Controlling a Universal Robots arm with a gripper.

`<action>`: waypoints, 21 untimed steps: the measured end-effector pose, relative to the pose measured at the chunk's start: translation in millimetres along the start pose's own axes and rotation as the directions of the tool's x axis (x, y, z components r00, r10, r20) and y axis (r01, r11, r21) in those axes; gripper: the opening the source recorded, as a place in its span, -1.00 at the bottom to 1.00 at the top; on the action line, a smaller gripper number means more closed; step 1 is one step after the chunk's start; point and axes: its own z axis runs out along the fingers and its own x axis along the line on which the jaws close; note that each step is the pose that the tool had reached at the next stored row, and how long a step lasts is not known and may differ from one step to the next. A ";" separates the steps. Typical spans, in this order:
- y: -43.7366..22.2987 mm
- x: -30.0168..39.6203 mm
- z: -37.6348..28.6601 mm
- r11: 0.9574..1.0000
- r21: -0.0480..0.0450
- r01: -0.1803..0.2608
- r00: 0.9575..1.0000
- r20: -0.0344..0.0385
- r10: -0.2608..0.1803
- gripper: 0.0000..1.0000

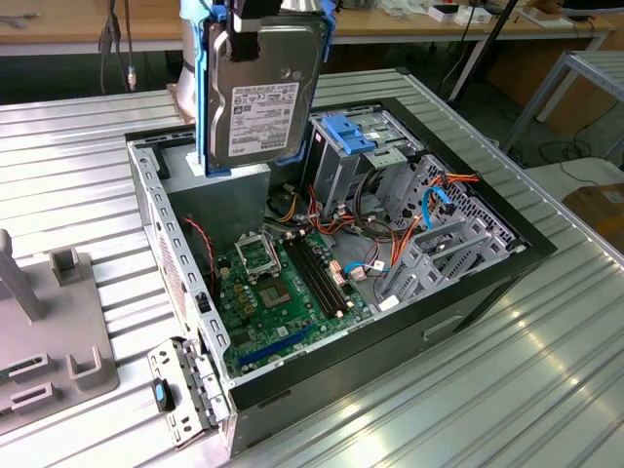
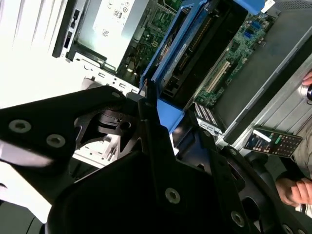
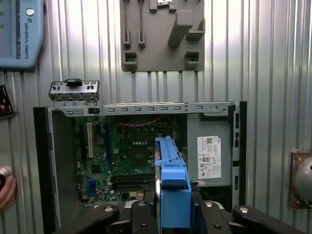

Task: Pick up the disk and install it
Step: 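Insert the disk into the insertion slot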

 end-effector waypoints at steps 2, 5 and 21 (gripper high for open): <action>-0.2 8.2 0.3 1.000 0.000 0.000 1.000 0.000 0.000 -0.26; -0.6 24.2 0.9 1.000 0.000 0.000 1.000 0.000 0.000 -0.26; -61.9 73.1 7.2 1.000 -0.002 -0.001 1.000 0.000 0.001 -0.26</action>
